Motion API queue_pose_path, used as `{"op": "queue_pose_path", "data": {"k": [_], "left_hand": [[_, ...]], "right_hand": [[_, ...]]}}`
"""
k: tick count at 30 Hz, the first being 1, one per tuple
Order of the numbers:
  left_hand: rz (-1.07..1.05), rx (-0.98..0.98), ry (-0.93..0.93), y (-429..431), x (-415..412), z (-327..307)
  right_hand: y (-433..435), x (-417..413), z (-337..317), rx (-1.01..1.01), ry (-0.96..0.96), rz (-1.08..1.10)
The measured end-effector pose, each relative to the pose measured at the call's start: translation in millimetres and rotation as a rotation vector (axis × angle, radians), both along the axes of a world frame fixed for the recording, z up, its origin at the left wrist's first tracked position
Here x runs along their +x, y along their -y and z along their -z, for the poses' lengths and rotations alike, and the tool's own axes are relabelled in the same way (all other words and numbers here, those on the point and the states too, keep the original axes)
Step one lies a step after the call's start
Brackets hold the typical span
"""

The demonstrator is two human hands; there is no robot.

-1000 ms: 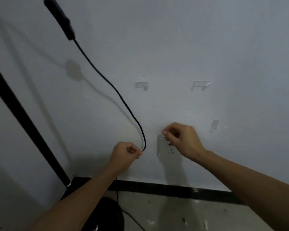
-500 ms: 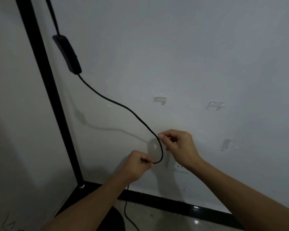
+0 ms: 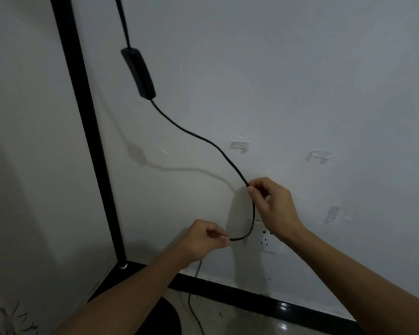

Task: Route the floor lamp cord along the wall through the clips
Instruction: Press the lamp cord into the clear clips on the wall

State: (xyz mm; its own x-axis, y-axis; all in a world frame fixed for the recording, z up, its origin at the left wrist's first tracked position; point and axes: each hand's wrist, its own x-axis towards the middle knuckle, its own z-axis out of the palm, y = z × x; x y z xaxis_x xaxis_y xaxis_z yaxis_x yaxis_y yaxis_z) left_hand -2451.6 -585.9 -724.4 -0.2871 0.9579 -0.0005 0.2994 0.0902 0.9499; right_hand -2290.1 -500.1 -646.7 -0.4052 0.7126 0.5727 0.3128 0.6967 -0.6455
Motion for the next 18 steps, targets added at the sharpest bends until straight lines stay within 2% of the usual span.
{"op": "queue_pose_path", "data": {"k": [3, 7, 12, 18], "left_hand": [[-0.118, 0.069, 0.041, -5, -15, -16], [-0.281, 0.321, 0.206, -14, -25, -74], [-0.237, 0.475, 0.416, -18, -6, -133], [-0.28, 0.535, 0.505, -27, -8, -136]], "right_hand": [[-6, 3, -6, 0.022, 0.007, 0.074], [-7, -3, -17, -0.02, -0.002, 0.087], [1, -8, -31, 0.07, 0.057, 0.117], [0, -9, -66, 0.109, -0.119, 0.186]]}}
